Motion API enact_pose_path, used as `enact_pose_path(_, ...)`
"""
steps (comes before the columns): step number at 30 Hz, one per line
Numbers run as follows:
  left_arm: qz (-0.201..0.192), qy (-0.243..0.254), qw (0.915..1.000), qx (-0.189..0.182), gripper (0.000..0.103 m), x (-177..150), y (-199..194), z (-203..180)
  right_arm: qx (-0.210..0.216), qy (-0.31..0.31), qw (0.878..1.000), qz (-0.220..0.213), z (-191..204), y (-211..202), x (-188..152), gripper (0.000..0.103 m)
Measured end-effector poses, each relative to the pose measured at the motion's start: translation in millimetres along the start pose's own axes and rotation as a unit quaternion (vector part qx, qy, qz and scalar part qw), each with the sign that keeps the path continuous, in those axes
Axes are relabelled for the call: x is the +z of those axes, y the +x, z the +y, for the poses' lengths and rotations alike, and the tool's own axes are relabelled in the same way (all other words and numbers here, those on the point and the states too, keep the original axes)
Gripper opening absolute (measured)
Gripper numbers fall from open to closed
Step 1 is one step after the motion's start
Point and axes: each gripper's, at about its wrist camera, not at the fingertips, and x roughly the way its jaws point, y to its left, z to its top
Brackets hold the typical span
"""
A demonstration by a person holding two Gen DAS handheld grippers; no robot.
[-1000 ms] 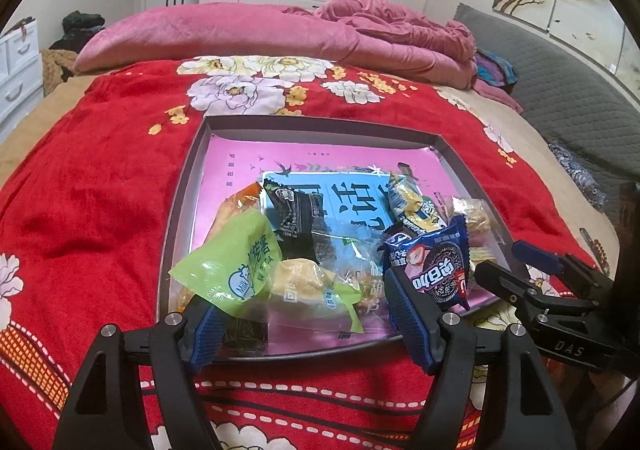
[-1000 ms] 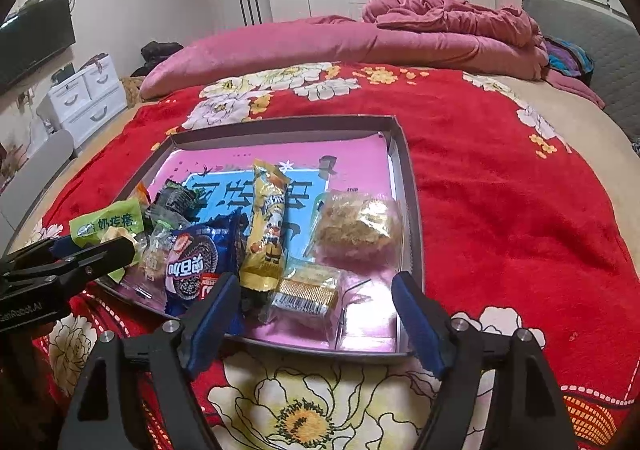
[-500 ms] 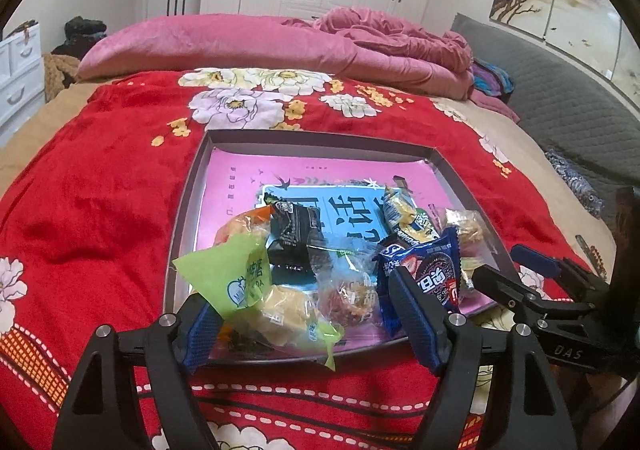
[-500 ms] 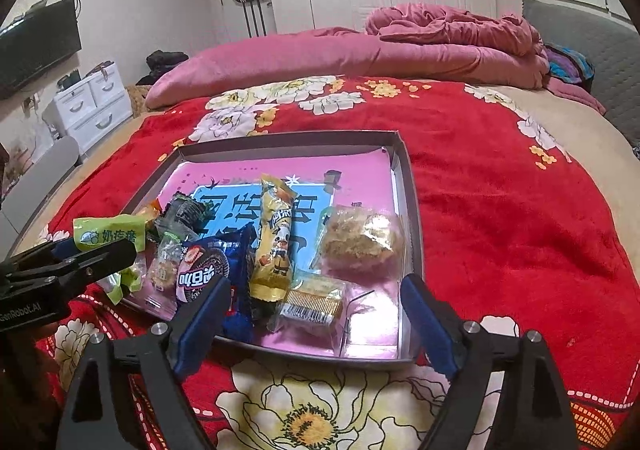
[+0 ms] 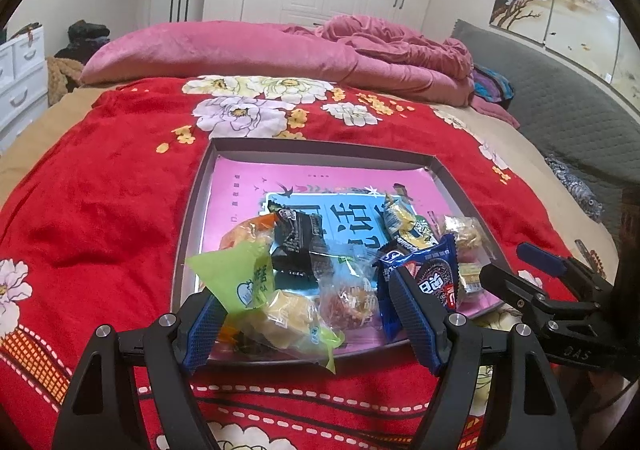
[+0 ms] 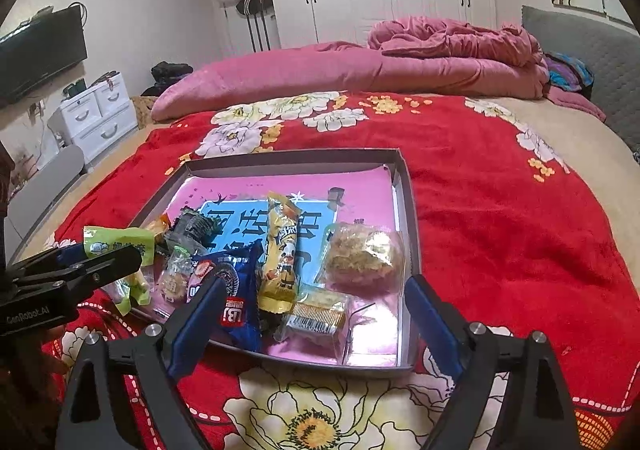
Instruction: Organize snacks
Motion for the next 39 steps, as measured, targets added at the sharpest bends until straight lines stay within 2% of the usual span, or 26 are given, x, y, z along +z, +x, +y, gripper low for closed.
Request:
enact_pose_path(16, 0.006, 0.005, 0.9998, 0.016, 0.08, -8, -11, -3, 0.002, -0.008, 1.0, -0.012, 5, -13, -2, 0.092)
enact_pose_path(20, 0.014, 0.007, 0.9997, 0.017, 0.08, -15, -15, -6, 0.009, -0.002, 1.0, -0.012, 7, -21, -6, 0.101)
enact_pose_path(26, 0.038, -0.008, 0.9991, 0.015, 0.08, -27, -20, -8, 0.004, 0.012, 1.0, 0.0, 11, -31, -17, 0.101)
enact_pose_path(31, 0.036, 0.0, 0.9992, 0.017, 0.08, -36, -30, -15, -0.003, 0.017, 1.0, -0.002, 15, -41, -23, 0.101)
enact_pose_path(39, 0.052, 0.0, 0.9985, 0.017, 0.08, -54, -46, -18, -0.015, 0.055, 0.997, 0.043, 12, -47, -45, 0.102)
